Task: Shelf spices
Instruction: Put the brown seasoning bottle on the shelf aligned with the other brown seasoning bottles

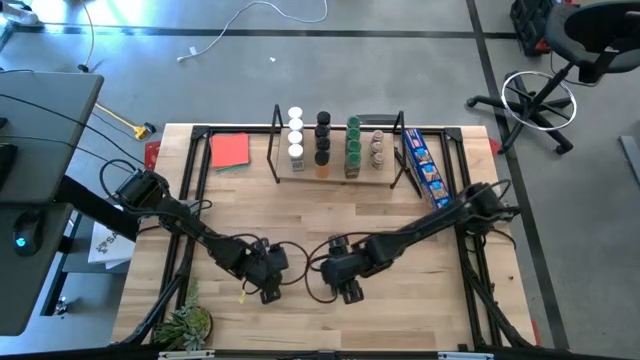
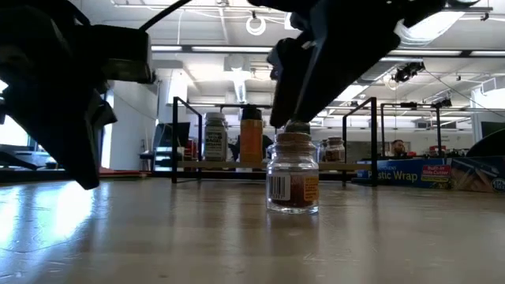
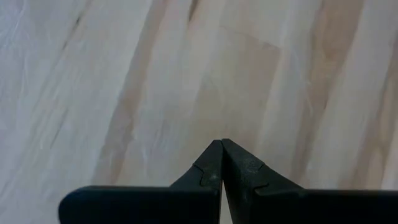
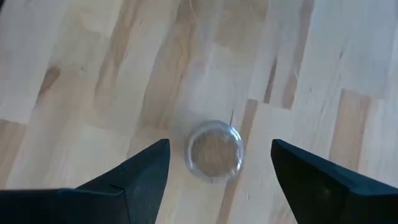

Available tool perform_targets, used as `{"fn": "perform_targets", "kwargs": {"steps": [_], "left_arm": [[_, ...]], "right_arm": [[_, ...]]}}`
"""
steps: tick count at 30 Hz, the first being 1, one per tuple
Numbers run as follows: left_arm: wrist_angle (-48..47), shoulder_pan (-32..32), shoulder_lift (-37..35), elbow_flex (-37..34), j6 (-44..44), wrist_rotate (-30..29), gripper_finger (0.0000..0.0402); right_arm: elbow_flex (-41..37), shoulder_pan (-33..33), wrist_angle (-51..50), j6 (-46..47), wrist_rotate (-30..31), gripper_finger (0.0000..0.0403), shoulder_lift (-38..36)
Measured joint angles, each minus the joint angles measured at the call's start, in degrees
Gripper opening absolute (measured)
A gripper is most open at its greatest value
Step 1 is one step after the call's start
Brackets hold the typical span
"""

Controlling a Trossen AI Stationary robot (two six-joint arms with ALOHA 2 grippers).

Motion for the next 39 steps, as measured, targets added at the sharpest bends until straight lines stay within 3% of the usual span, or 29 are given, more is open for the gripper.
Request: {"fn": "perform_targets", "kwargs": {"steps": [5, 12, 16, 21, 23, 26, 31, 34, 39], "left_arm": [[0.0, -1.1, 0.0, 0.0, -1.6, -1.8, 0.0003], [0.0, -1.2, 0.0, 0.0, -1.9, -2.5, 0.0003], [0.0, -1.2, 0.0, 0.0, -1.9, -2.6, 0.0003], [0.0, -1.2, 0.0, 0.0, -1.9, -3.5, 0.0003], [0.0, -1.2, 0.0, 0.0, -2.2, -3.6, 0.0003], [0.1, -1.2, 0.0, 0.0, -2.3, -3.6, 0.0003], [0.1, -1.3, 0.0, 0.0, -2.7, -3.8, 0.0003], [0.2, -1.4, 0.0, 0.0, -2.7, -3.9, 0.0003], [0.5, -1.4, 0.0, 0.0, -2.8, -4.5, 0.0003]], "right_arm": [[5.7, -0.3, -4.3, -0.5, -1.2, 0.0275, 4.8], [6.2, -1.1, -5.6, 1.3, -3.3, 0.0266, 7.7], [6.2, -1.1, -5.0, 2.9, -3.0, 0.0234, 7.7], [6.2, -1.1, -5.1, 4.3, -2.8, 0.0158, 7.6], [6.2, -0.8, -5.8, 3.7, -2.8, 0.0156, 7.0], [6.2, -0.6, -11.0, 2.2, -2.0, 0.0156, 4.2], [6.2, -3.5, -26.0, 1.0, 8.7, 0.0156, -4.8], [5.0, -8.0, -31.0, -0.6, 12.3, 0.0156, -11.0], [-2.3, -20.2, -31.3, -5.7, 12.0, 0.0156, -20.7]]}}
